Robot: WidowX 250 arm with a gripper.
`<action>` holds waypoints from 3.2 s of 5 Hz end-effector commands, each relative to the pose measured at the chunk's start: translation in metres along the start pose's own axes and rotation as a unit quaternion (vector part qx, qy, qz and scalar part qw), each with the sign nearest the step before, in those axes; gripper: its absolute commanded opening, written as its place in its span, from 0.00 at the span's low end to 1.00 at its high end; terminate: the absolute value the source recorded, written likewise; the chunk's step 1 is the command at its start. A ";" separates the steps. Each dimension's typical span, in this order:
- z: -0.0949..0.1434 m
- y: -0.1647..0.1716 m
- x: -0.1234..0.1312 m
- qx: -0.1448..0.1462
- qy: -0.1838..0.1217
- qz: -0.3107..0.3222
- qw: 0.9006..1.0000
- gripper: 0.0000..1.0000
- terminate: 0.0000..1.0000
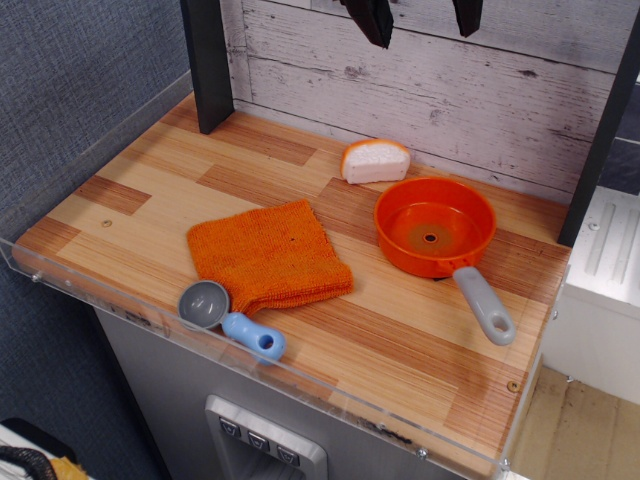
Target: Move the loaf on the table cloth.
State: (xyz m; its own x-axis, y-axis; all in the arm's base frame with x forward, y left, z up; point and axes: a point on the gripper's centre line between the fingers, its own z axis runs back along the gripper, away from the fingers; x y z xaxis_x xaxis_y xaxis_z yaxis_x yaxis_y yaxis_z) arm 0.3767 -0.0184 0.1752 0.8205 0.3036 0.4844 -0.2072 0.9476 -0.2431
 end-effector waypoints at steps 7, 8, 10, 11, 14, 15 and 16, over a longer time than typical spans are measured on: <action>-0.005 0.065 0.033 -0.126 0.071 -0.497 0.856 1.00 0.00; -0.015 0.062 0.028 -0.129 0.086 -0.542 0.826 1.00 0.00; -0.050 0.065 0.006 -0.133 0.146 -0.545 0.815 1.00 0.00; -0.071 0.061 -0.005 -0.162 0.156 -0.542 0.810 1.00 0.00; -0.111 0.058 0.000 -0.138 0.113 -0.535 0.826 1.00 0.00; -0.110 0.062 0.005 -0.103 0.075 -0.515 0.848 1.00 0.00; -0.114 0.063 0.001 -0.103 0.081 -0.515 0.847 1.00 0.00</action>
State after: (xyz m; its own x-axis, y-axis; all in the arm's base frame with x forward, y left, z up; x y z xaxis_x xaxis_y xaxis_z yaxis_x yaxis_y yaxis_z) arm 0.4160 0.0320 0.0345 0.6021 -0.7013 0.3816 0.7509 0.6599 0.0280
